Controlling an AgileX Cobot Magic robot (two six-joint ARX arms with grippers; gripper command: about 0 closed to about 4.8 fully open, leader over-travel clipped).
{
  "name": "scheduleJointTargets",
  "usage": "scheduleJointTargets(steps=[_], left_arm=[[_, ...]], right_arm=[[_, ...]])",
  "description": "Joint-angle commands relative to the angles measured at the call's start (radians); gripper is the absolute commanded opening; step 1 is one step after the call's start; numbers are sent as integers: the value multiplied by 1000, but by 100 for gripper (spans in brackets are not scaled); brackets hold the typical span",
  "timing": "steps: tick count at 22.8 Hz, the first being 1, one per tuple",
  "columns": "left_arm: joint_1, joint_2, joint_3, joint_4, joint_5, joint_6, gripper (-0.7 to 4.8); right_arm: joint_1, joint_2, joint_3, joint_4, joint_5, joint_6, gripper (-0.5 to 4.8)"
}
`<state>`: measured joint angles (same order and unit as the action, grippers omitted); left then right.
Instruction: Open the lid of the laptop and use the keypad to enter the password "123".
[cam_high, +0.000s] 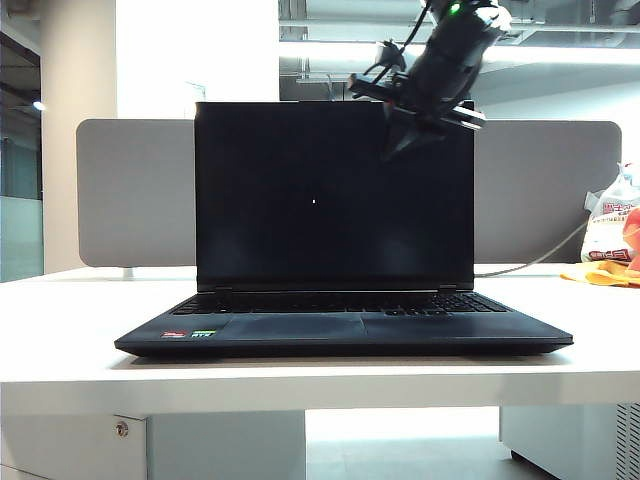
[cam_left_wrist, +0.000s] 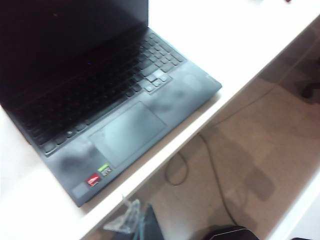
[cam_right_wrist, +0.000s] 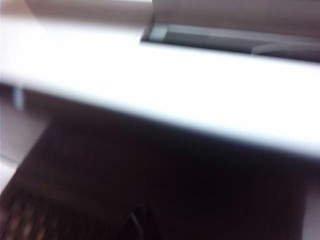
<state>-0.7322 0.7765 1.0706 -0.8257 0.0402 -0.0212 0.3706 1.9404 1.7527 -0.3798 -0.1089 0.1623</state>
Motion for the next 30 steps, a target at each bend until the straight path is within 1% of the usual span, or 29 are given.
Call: scheduleJointTargets(steps=[1,2,5,7,9,12,15,27,30], left_arm=[[1,-2,5,40,-21,14,-4],[1,-2,5,68,-20,14,-4],[1,-2,7,110,-4,14,-4],[1,3,28,110,17,14,-4],[1,3,53,109,17,14,-4],[1,3,71,98,51,13,-4],[1,3,71,82,50,13,-4],[1,4,71,81,50,14,-4],[1,4,71,81,50,14,-4]], right_arm=[[2,-31,5,-151,-50,-43,-9],[2,-34,5,-218,-48,-63,-9],[2,-34,0,-325,-42,-106,-9],[2,-33,-24,-349,-40,-111,-9],[2,-33,-81,-339,-39,-111,-9],[-7,-31,-198,-277,-11,-111,-9],[-25,-25,-259,-245,13,-103,-9],[-37,34,-261,-209,-2,-84,-9],[-37,56,-261,-226,-2,-83,-9]])
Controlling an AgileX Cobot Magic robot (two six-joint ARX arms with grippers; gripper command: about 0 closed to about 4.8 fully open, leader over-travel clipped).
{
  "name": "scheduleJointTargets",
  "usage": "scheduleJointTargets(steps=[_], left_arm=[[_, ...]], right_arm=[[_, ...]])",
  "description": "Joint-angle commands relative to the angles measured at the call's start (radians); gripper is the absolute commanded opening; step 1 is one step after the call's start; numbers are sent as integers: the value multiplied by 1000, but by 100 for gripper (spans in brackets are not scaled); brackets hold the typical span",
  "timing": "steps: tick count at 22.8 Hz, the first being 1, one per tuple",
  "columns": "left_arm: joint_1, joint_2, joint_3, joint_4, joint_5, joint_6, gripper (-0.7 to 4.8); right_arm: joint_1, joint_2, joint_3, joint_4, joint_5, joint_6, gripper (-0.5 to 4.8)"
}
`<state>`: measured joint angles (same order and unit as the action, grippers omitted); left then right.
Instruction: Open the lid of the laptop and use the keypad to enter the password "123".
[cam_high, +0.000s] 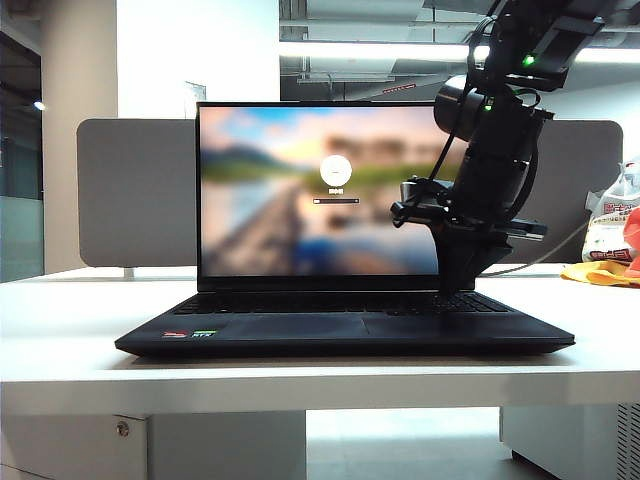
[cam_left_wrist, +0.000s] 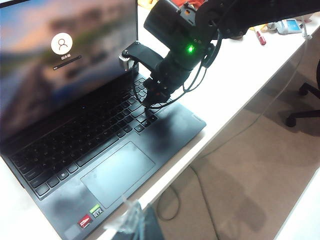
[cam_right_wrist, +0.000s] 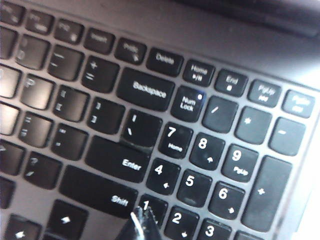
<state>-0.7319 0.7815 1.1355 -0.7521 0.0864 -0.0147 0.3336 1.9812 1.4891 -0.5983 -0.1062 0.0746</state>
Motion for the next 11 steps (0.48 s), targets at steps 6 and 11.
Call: scheduleJointTargets(steps=[6,11], left_arm=[[0,-2,6,8,3,8,-4],[0,-2,6,8,4,8,-4]], right_arm=[[0,-14,3,13,5,3,-9],[-5,-34,2,-4,37,-1,-9]])
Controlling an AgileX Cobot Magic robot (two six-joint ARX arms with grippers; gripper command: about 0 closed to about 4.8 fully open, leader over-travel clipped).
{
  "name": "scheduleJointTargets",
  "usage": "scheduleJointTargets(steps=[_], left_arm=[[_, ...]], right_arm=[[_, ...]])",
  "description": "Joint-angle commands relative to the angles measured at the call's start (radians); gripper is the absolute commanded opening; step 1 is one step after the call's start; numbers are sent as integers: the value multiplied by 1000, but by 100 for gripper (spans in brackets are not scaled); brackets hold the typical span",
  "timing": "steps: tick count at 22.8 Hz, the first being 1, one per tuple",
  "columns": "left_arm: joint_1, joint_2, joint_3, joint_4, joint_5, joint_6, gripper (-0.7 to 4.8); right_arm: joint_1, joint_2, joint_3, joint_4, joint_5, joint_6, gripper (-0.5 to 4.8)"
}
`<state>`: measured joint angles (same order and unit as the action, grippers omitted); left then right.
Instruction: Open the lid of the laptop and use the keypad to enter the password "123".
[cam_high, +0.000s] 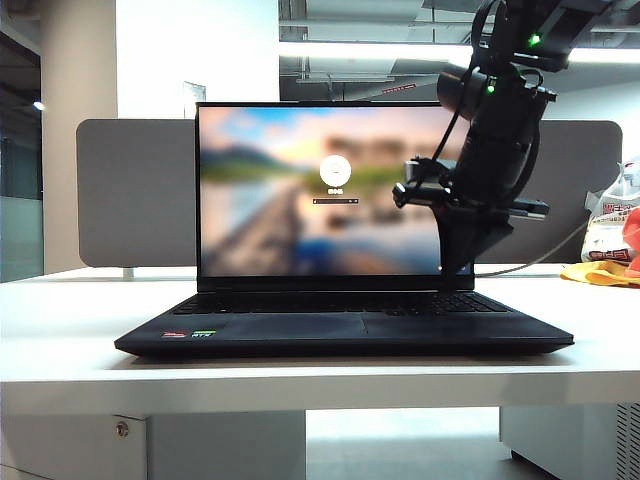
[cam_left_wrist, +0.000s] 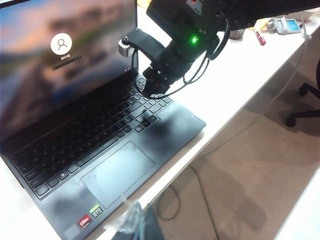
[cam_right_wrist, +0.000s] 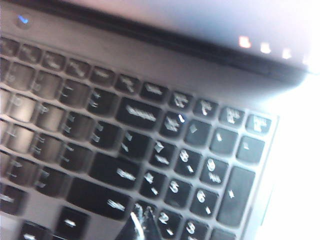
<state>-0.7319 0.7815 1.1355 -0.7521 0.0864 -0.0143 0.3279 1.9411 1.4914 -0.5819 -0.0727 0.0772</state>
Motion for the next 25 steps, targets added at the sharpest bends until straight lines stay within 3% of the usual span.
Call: scheduleJointTargets(steps=[1,25], left_arm=[[0,-1,6,8,4,7,-4],[0,-2,6,6,4,7,-4]], right_arm=[[0,6,-1,-21,3,-3,-9],[-30,5,-1,-76,23,-26,-8]])
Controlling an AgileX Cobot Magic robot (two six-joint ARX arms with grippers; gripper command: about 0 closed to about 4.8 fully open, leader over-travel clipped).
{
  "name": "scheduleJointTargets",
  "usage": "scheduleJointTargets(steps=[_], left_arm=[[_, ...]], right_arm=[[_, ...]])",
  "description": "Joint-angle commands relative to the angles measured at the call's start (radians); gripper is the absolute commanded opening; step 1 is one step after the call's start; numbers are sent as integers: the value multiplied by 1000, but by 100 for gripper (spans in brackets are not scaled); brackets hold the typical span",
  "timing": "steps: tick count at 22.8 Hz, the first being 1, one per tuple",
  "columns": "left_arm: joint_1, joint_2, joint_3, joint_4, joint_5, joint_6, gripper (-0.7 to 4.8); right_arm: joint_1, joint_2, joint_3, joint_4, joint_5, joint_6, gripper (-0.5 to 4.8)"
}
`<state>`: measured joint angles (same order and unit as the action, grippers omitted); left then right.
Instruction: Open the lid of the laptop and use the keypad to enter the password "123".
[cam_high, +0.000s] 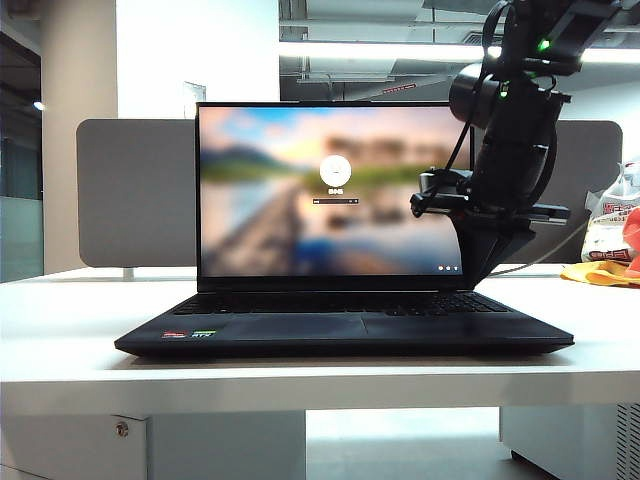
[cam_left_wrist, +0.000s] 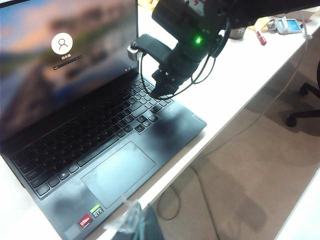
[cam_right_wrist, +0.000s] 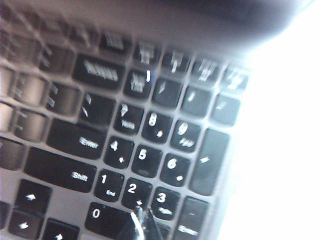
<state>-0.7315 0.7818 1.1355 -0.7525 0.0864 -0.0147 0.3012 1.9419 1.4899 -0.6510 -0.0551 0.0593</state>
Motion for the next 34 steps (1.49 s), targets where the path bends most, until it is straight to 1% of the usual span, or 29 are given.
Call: scheduleJointTargets(steps=[1,13,16,18,20,27,31,32,34], left_arm=[[0,-2,6,6,4,8,-4],[0,-2,6,6,4,7,-4],[0,-2,6,7,3,8,-4],[0,-2,6,16,-25,10,-4],[0,-2,6,27,-45,27,-4],[0,-4,6,35,-41,26,-4],[0,-36,6,39,-42,26,-4],[0,-50,6,40,-51,26,-4],[0,-79,6,44,-103,26,-4]], right_arm=[[-3,4,0,-6,6,-8,-8],[-3,53,0,-10,10,-8,-8],[-3,-14,1,42,12,-11,-8],[-3,-107,1,119,12,-12,-8],[-3,-165,1,141,12,-16,-8],[-3,-183,0,90,12,-16,-8],[-3,-183,0,56,8,-16,-8],[-3,-183,0,48,8,-16,-8],[-3,-183,0,40,-3,-15,-8]])
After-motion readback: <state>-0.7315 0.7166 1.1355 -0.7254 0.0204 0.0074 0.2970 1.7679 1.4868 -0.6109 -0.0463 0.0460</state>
